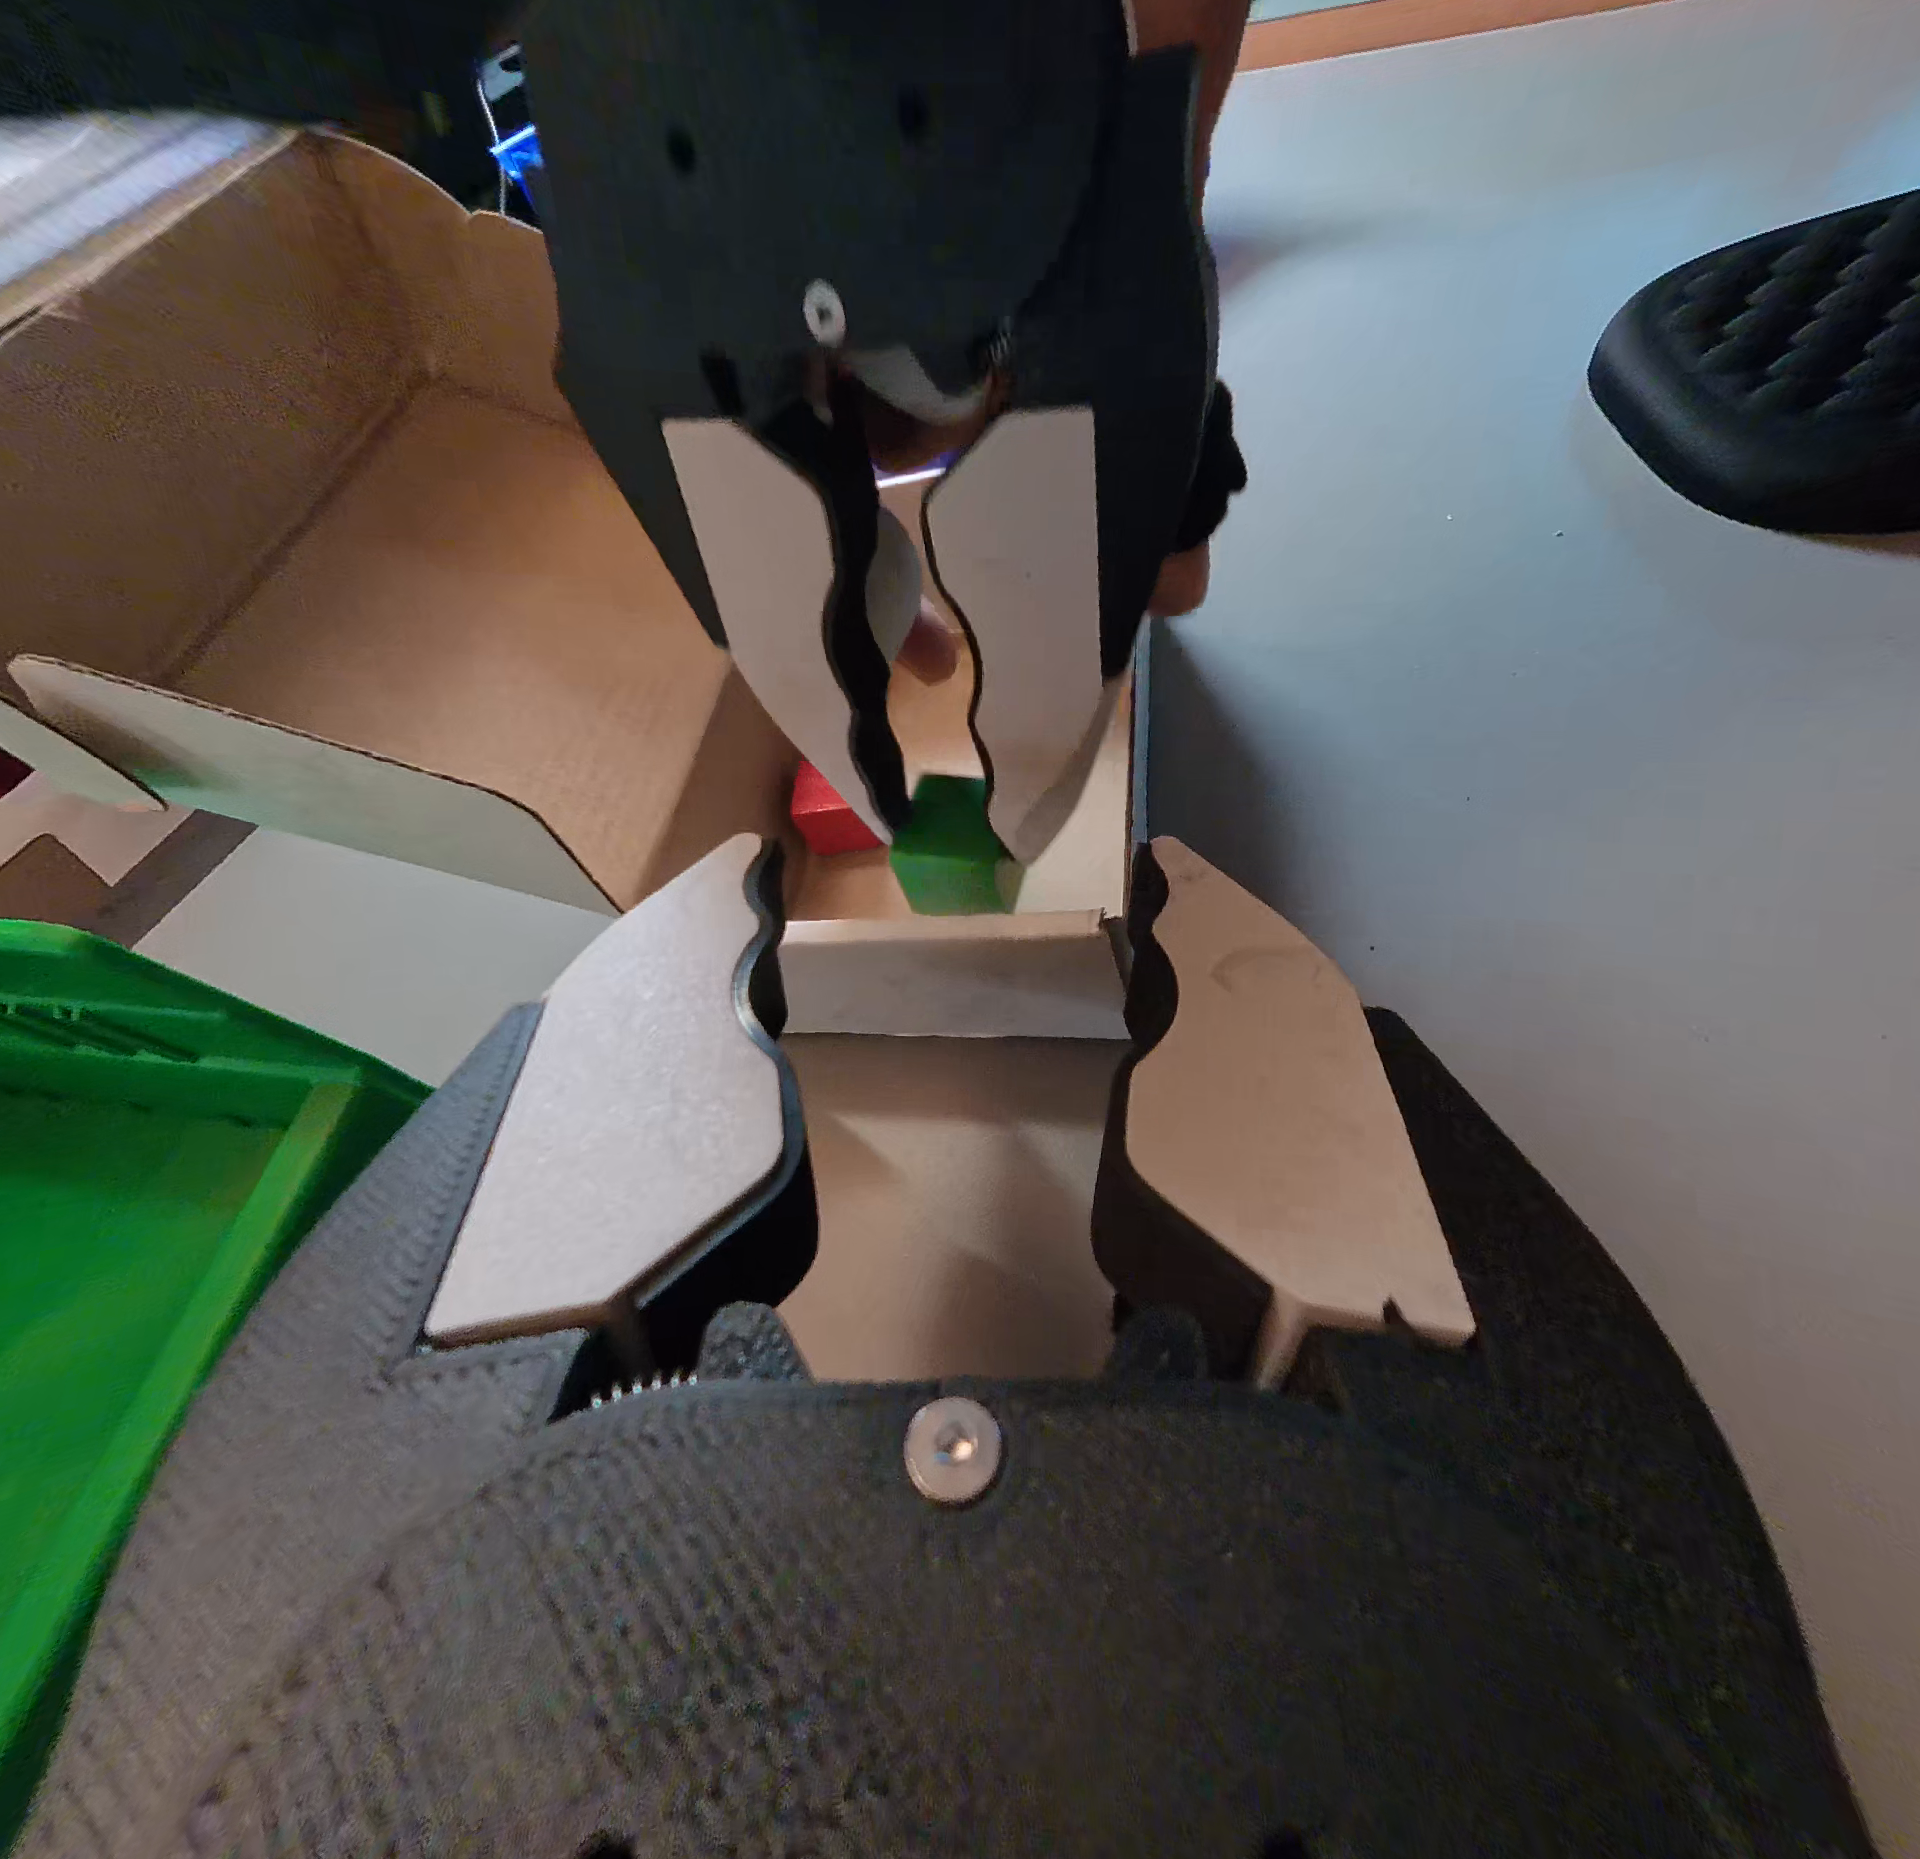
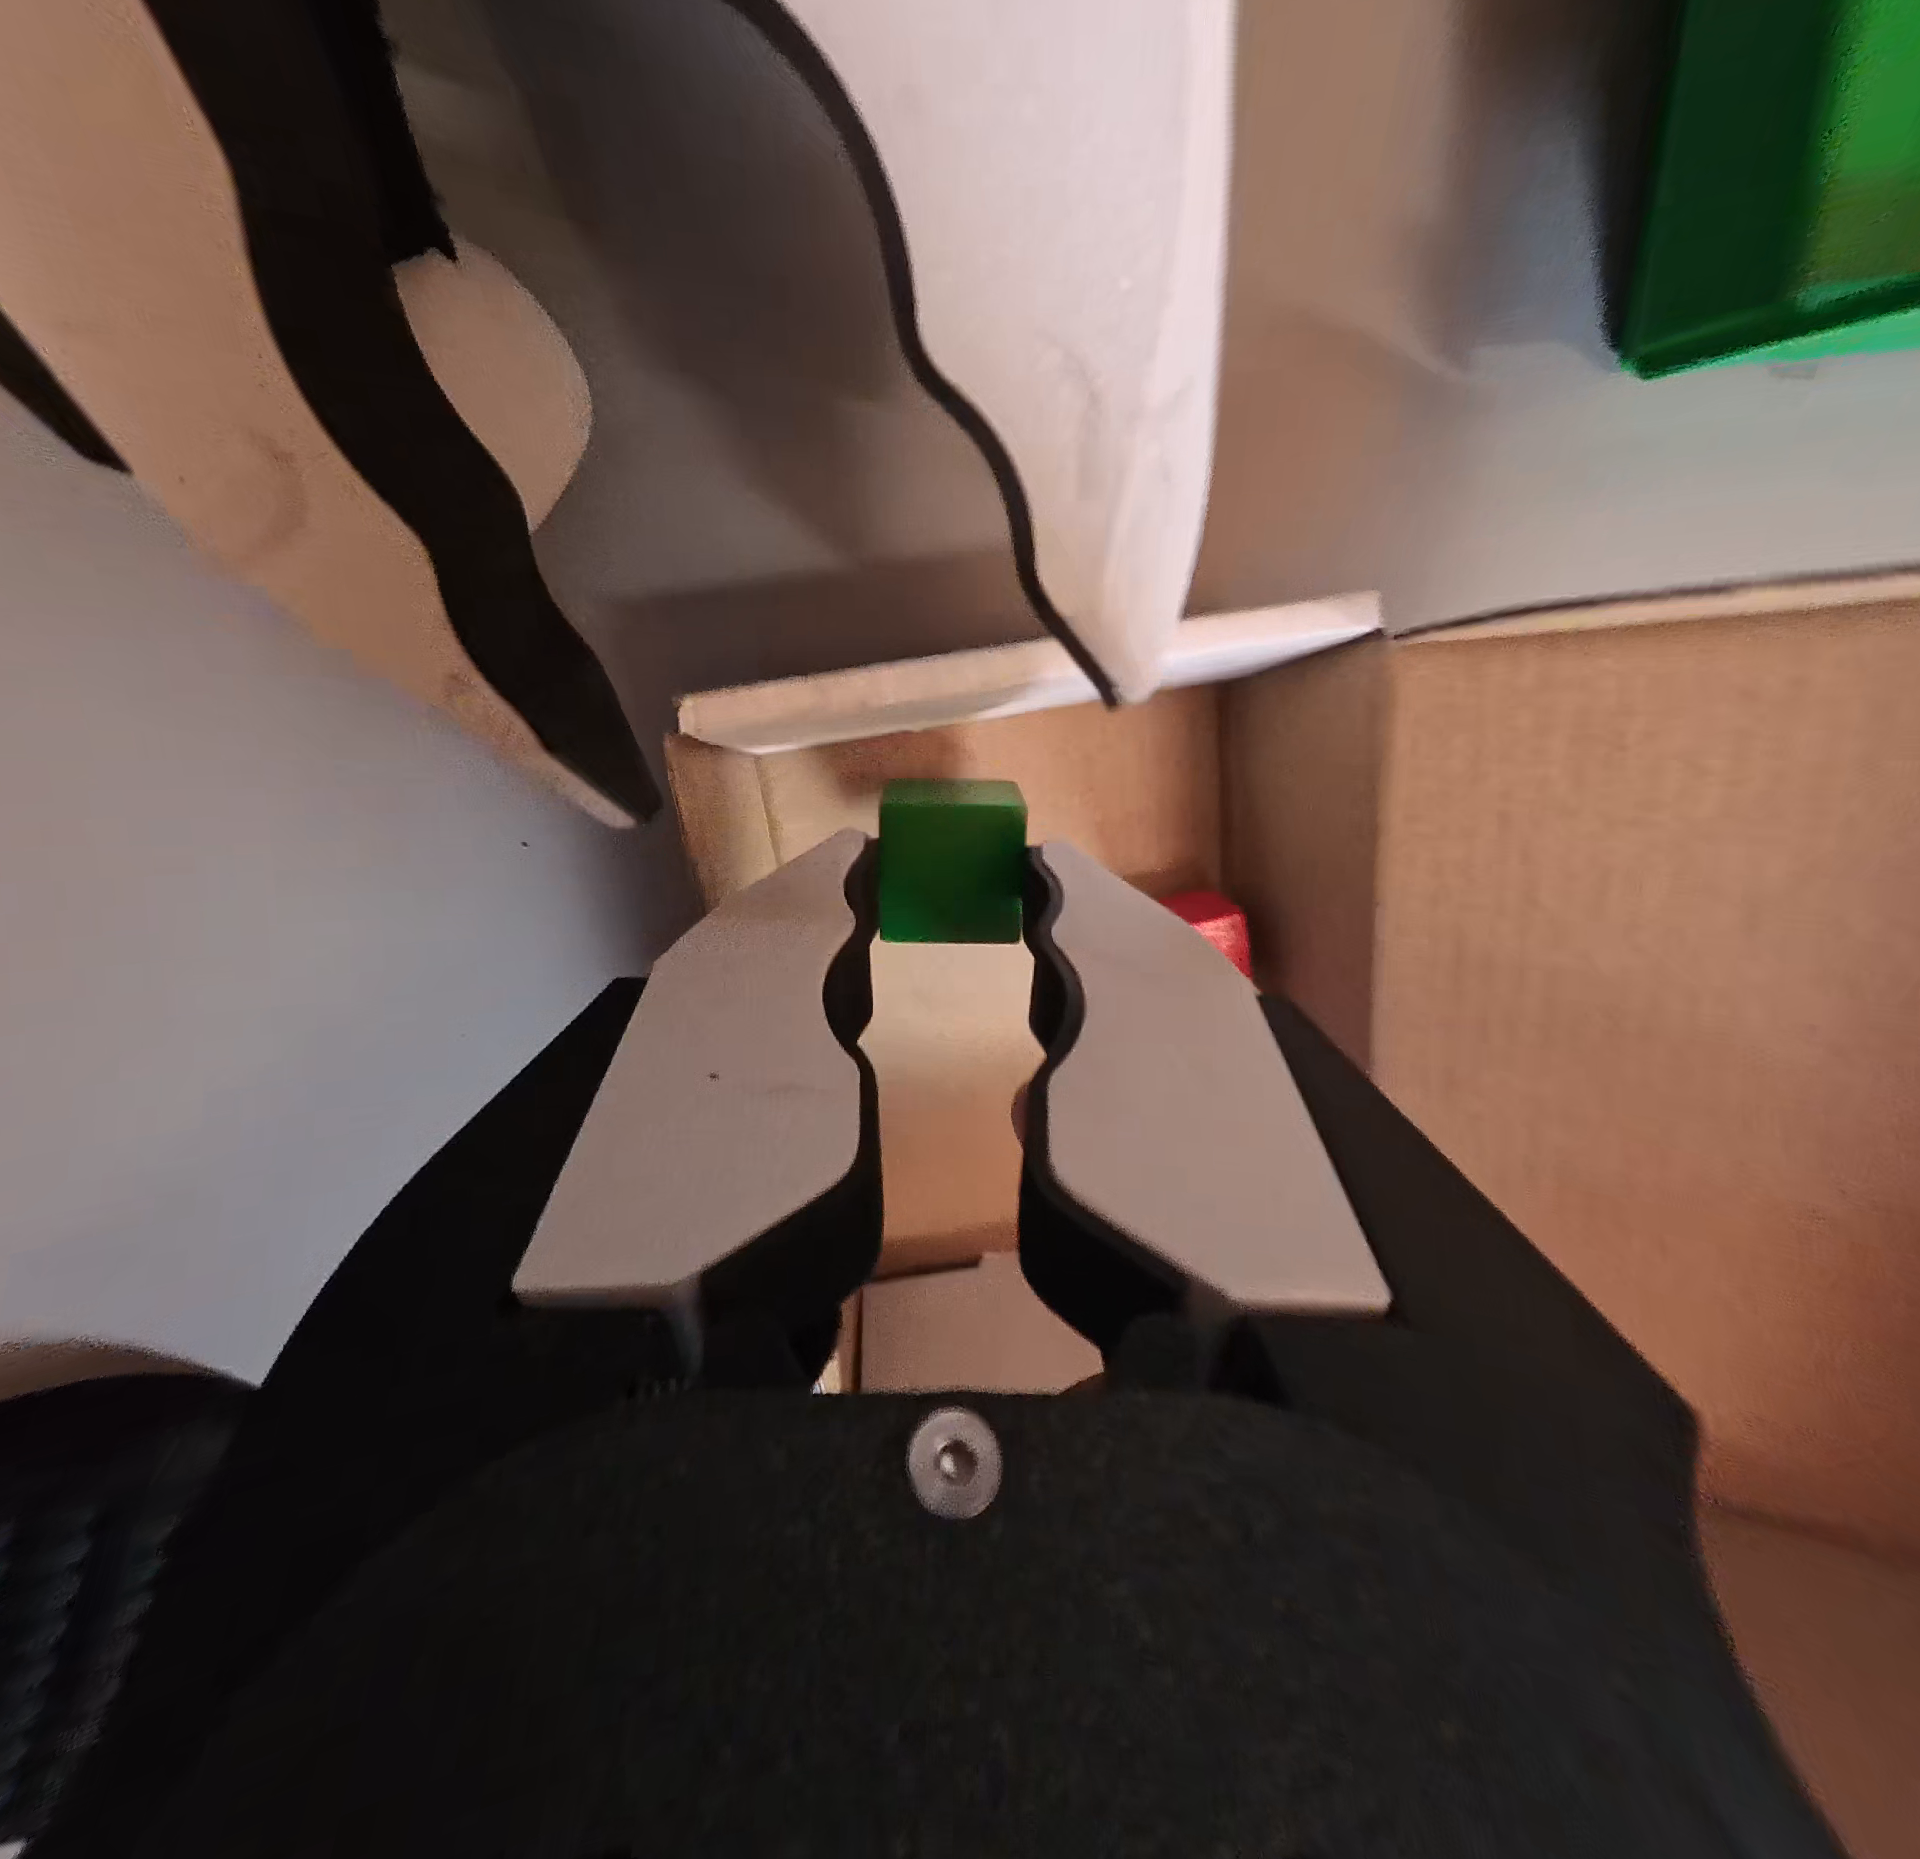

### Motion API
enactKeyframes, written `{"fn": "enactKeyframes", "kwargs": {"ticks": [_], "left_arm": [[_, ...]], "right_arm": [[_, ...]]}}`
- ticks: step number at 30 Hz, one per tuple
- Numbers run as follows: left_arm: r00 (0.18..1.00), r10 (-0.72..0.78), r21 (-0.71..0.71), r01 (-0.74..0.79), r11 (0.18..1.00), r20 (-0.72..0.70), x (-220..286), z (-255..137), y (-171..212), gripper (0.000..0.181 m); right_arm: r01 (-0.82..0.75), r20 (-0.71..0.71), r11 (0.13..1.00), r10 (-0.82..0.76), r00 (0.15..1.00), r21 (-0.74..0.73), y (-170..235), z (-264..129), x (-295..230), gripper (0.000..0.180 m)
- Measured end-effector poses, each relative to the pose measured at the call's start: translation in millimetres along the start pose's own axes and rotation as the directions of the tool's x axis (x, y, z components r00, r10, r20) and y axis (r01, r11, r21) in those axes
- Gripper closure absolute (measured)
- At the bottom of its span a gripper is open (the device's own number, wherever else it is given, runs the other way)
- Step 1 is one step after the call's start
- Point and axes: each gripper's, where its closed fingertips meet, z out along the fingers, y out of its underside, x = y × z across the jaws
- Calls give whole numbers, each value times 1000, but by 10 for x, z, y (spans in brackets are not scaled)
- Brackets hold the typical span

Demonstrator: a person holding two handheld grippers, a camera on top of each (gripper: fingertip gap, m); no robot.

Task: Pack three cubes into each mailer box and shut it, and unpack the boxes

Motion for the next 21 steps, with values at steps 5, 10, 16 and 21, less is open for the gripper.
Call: {"fn": "enactKeyframes", "kwargs": {"ticks": [5, 10, 16, 21], "left_arm": [[1000, 0, -4, 0, 1000, 2, 8, 7, 4, 118], [1000, -7, -16, 7, 1000, 5, 12, 11, 16, 118], [999, -30, -41, 31, 999, 26, -7, 13, 34, 118], [999, -38, -48, 39, 998, 28, 6, 26, 40, 118]], "right_arm": [[-38, -81, 999, 41, 996, 38, 89, -407, 139, 154], [-106, -163, 993, 112, 980, 44, 402, -909, 235, 154], [-270, -263, 963, 265, 928, 18, 1126, -1387, 370, 154], [-436, -310, 900, 421, 853, 21, 1814, -1585, 493, 154]]}}
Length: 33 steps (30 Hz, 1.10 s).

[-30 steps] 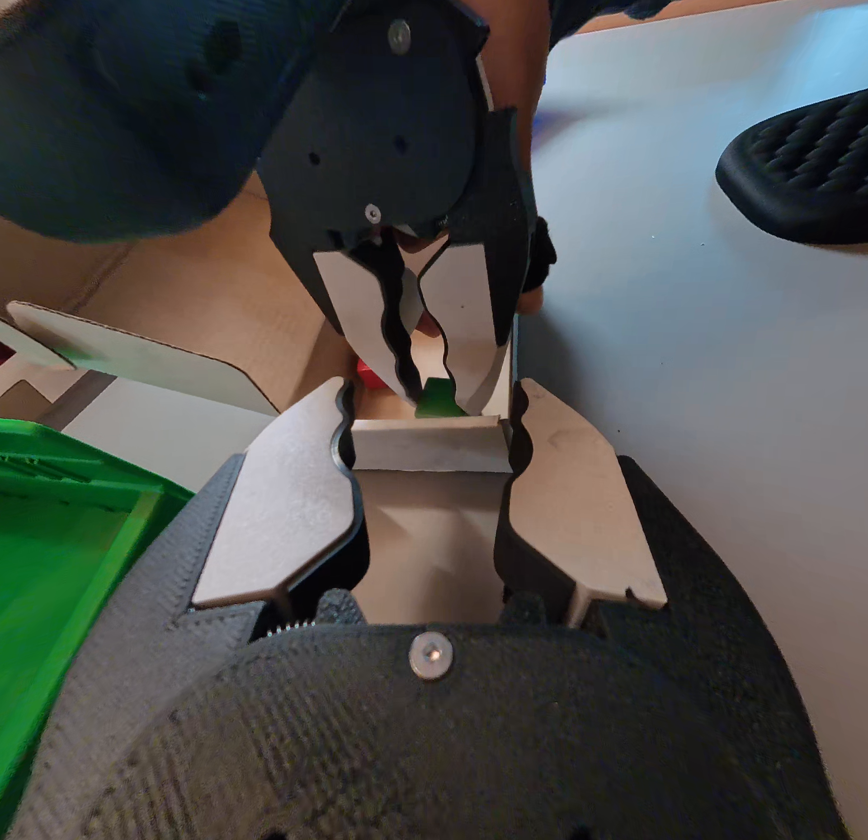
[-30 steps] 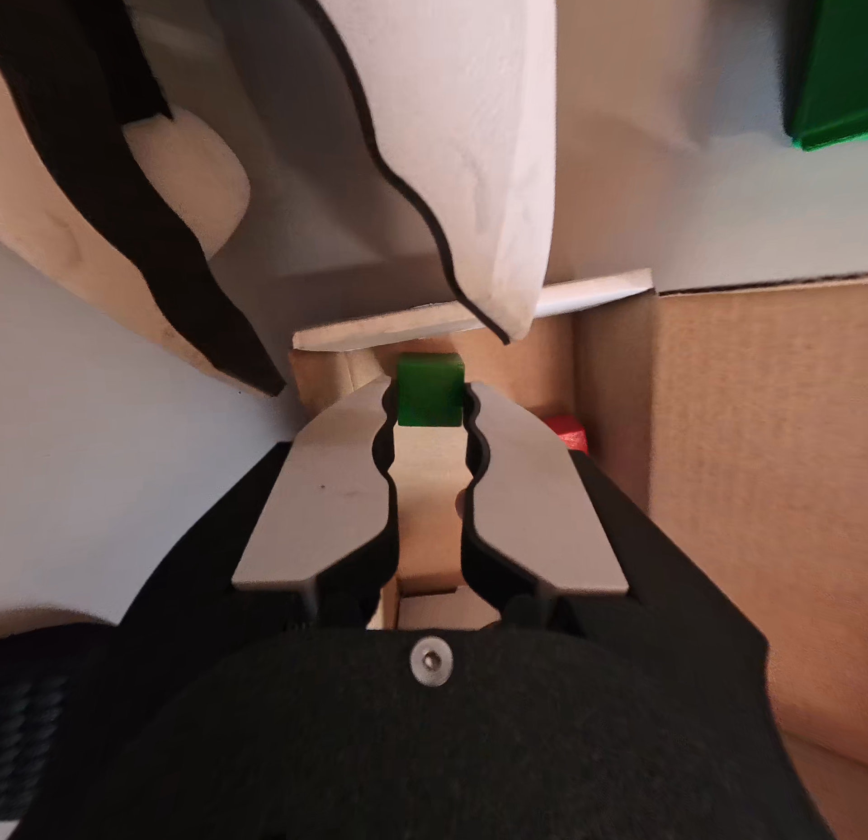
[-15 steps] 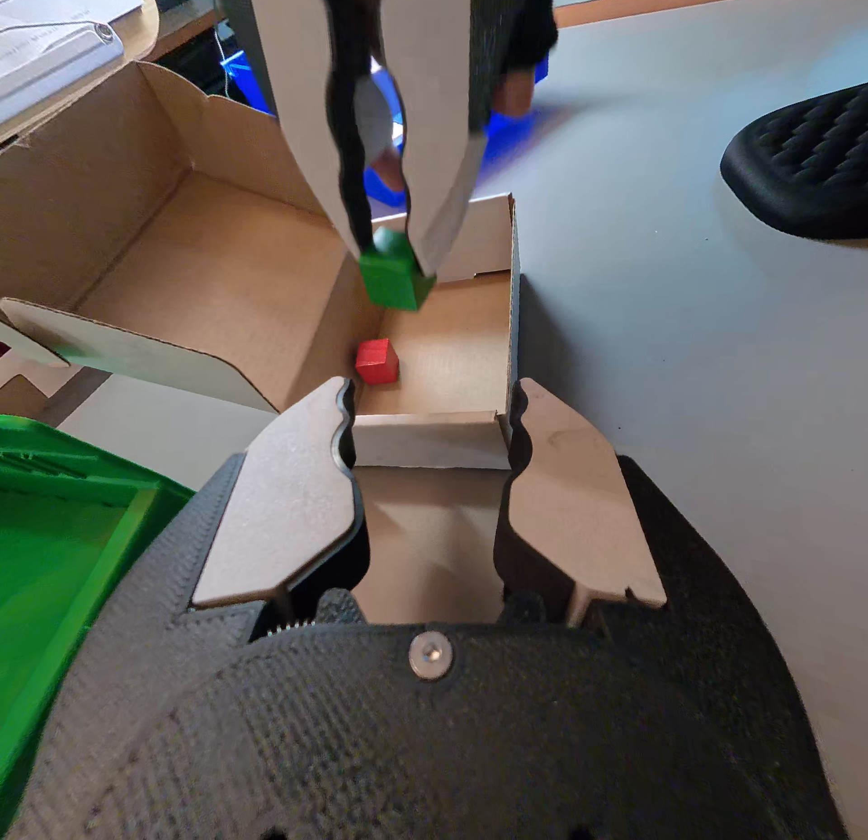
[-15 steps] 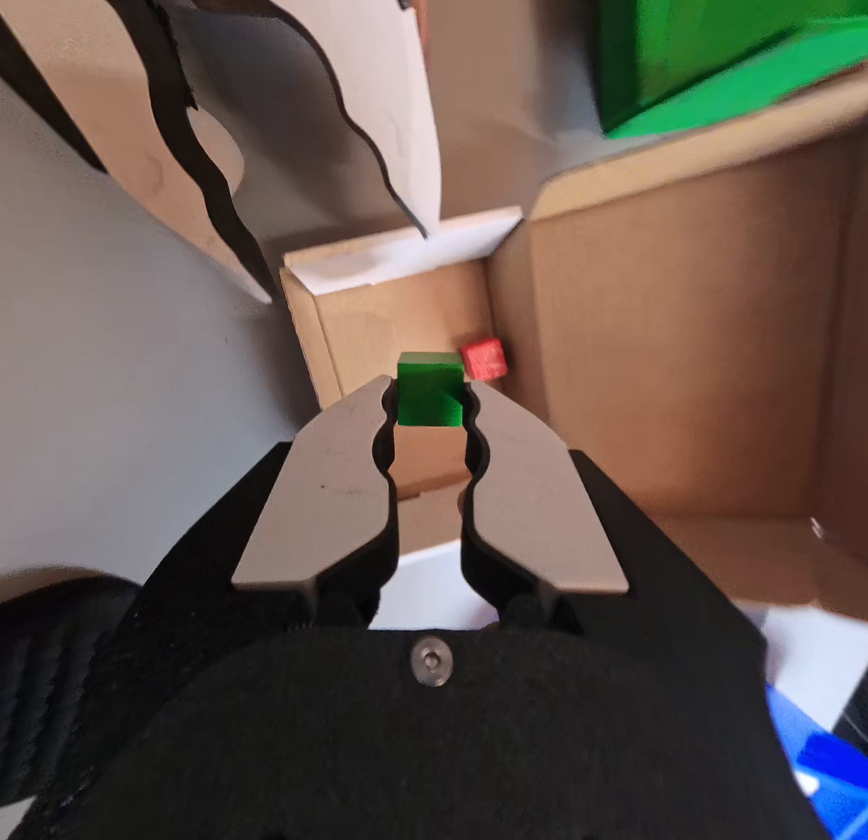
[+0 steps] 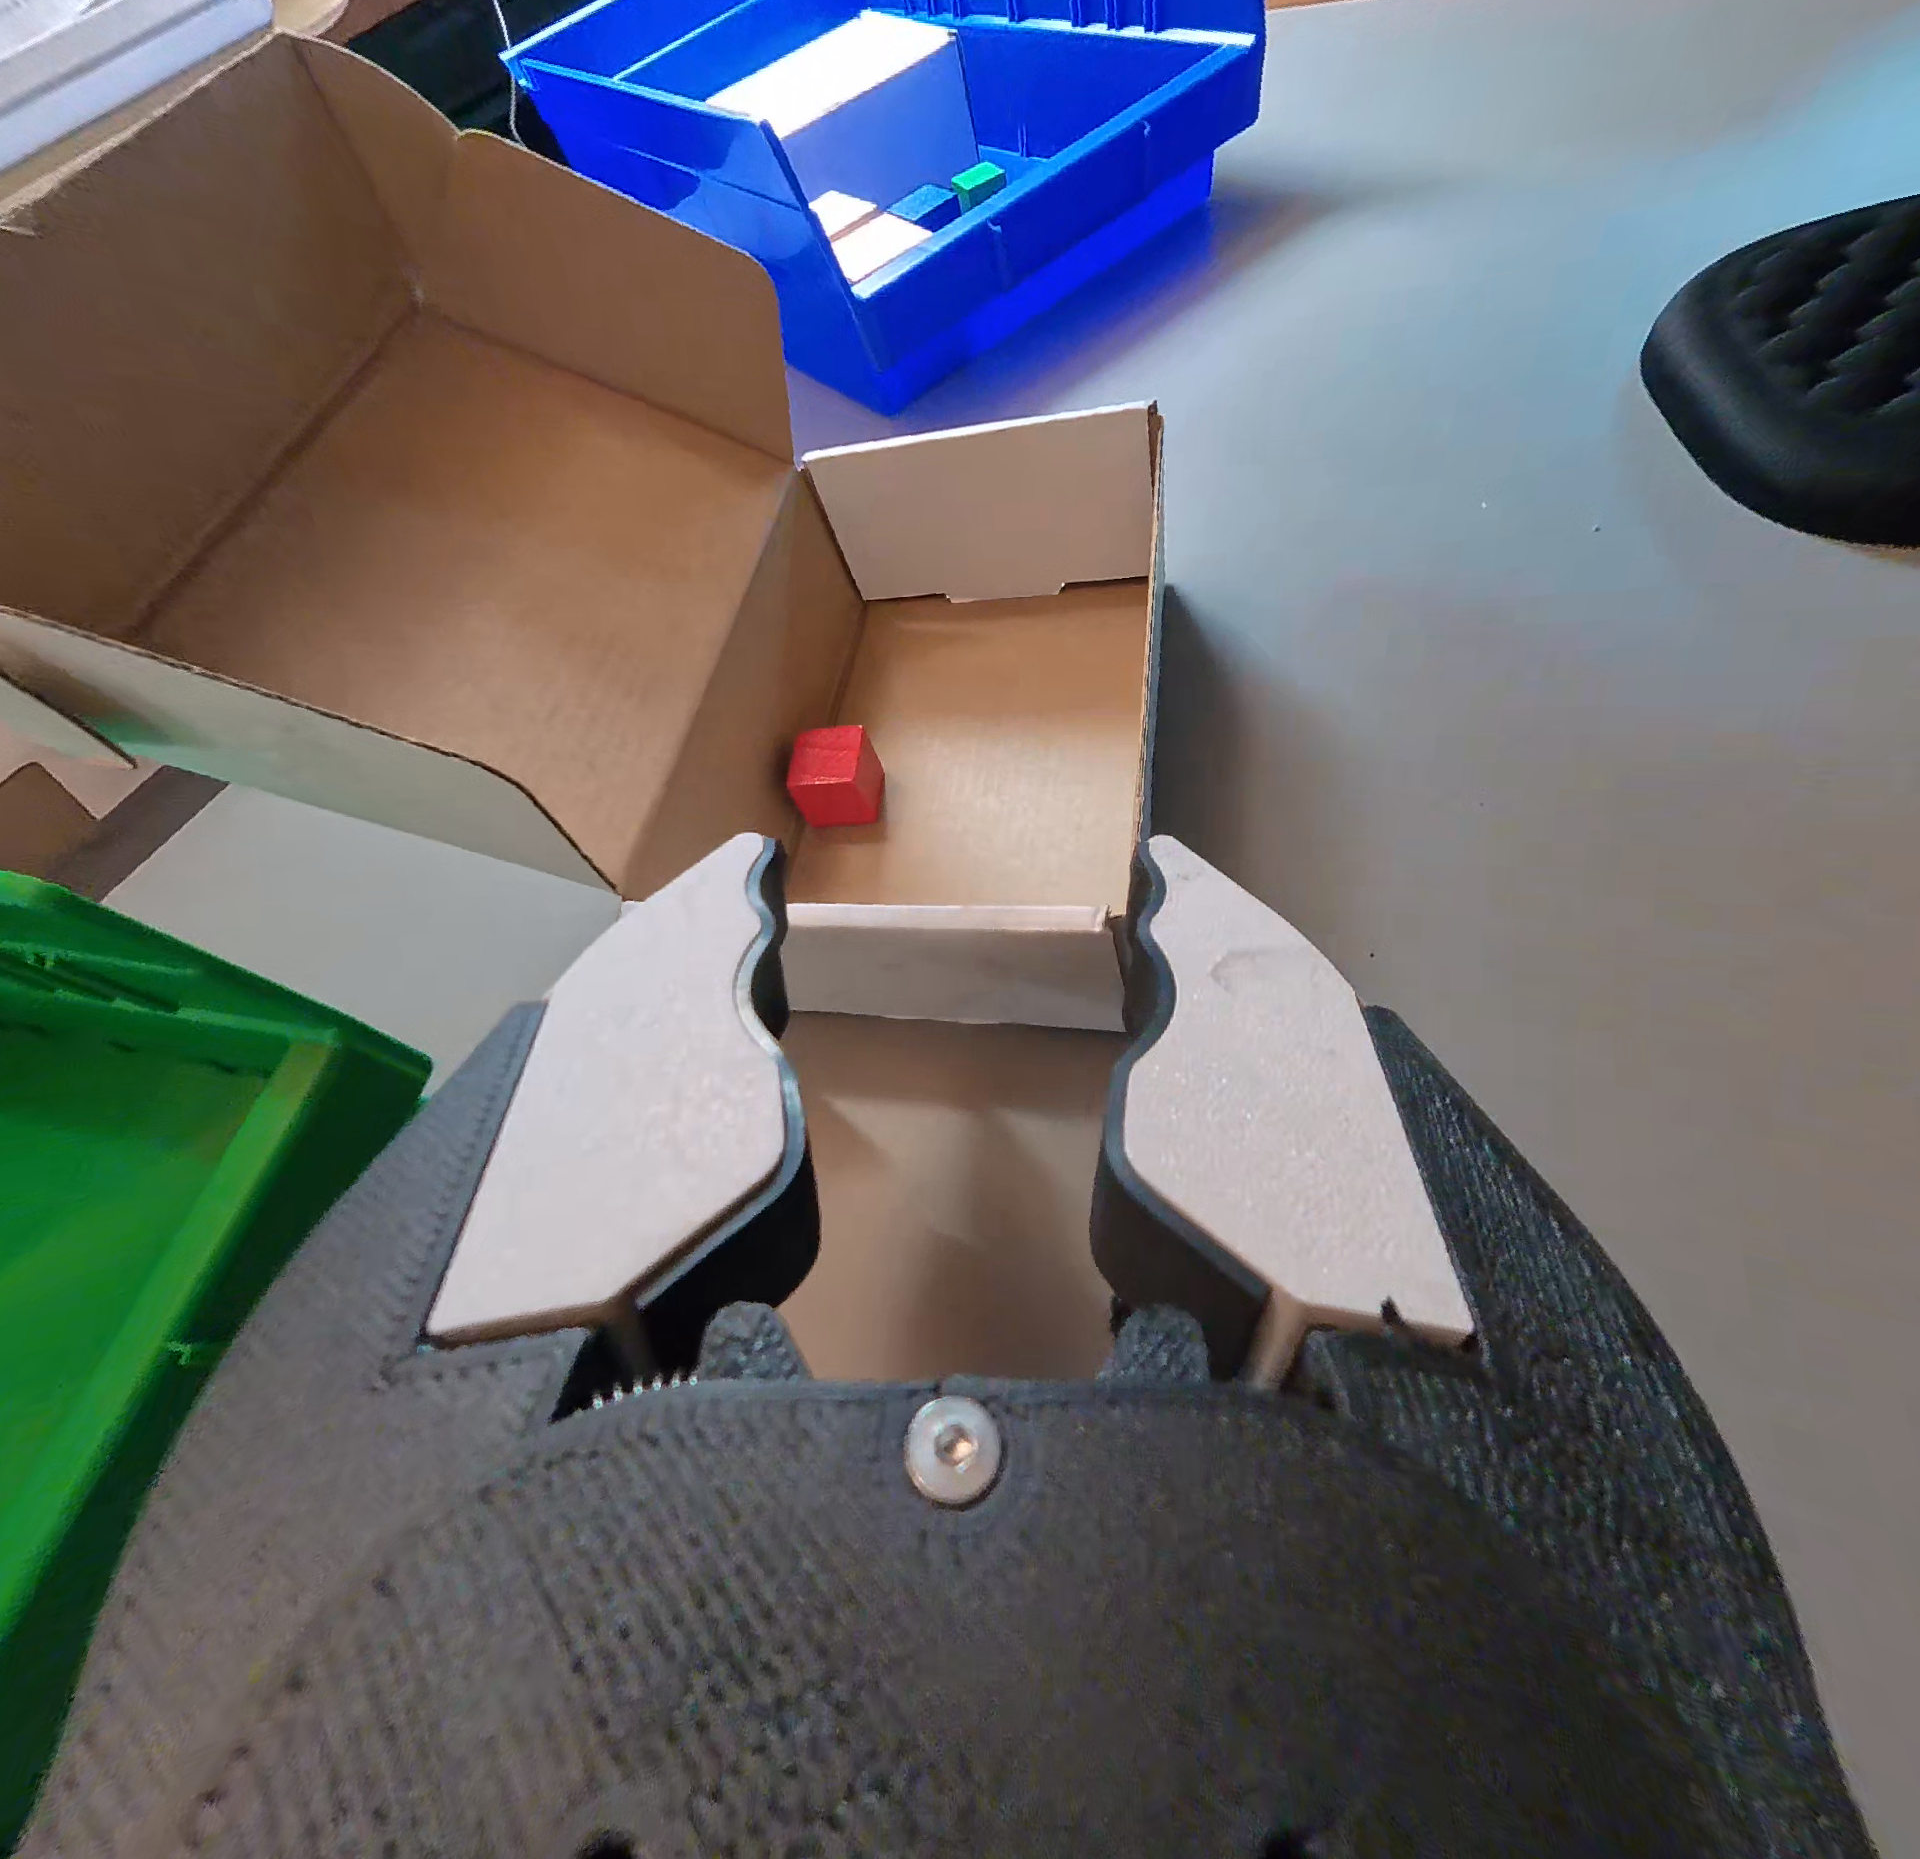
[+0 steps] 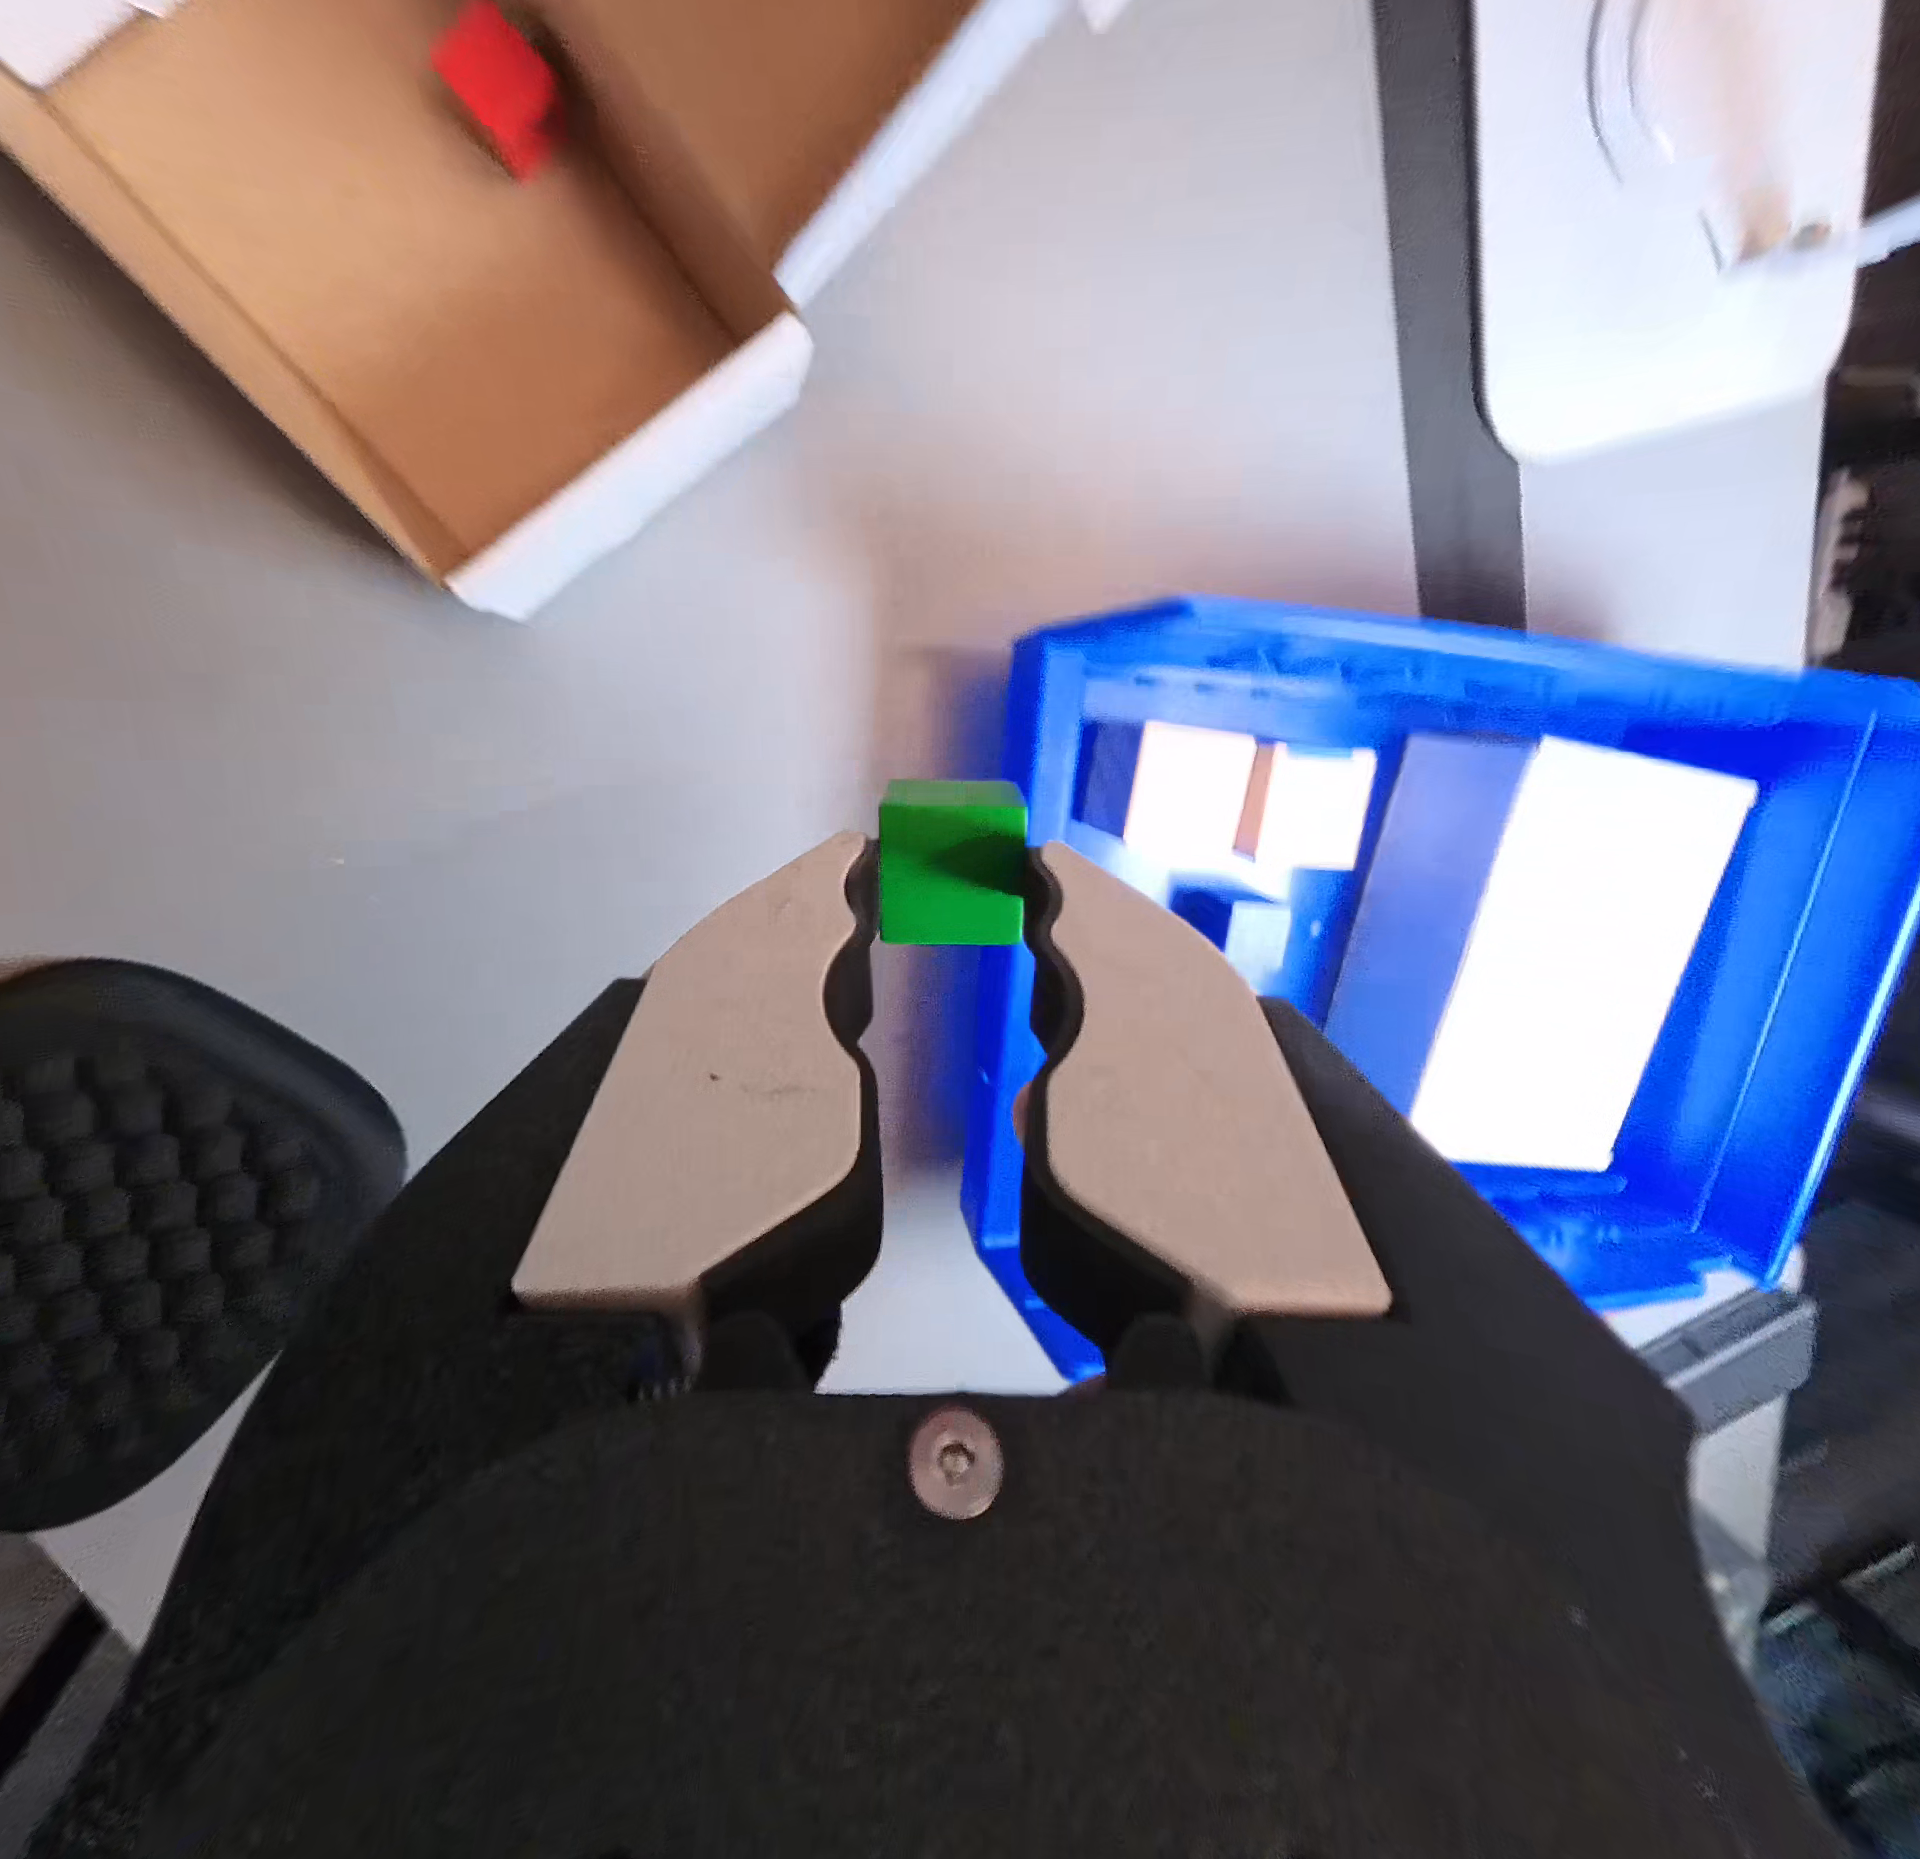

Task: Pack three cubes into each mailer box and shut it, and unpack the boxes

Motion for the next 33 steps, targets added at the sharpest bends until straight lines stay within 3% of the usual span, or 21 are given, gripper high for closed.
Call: {"fn": "enactKeyframes", "kwargs": {"ticks": [6, 13, 33], "left_arm": [[1000, -8, -1, 8, 1000, 2, 5, 10, 0, 118], [1000, -23, -3, 23, 1000, 5, -10, 12, 5, 118], [999, -41, 2, 41, 999, 1, -46, -3, 11, 117]], "right_arm": [[-173, -8, 985, 173, 985, -29, 552, 225, 345, 154], [-233, -26, 969, 232, 972, -87, 861, 568, 538, 154], [-184, -45, 957, 178, 983, -222, 999, 1122, 755, 153]]}}
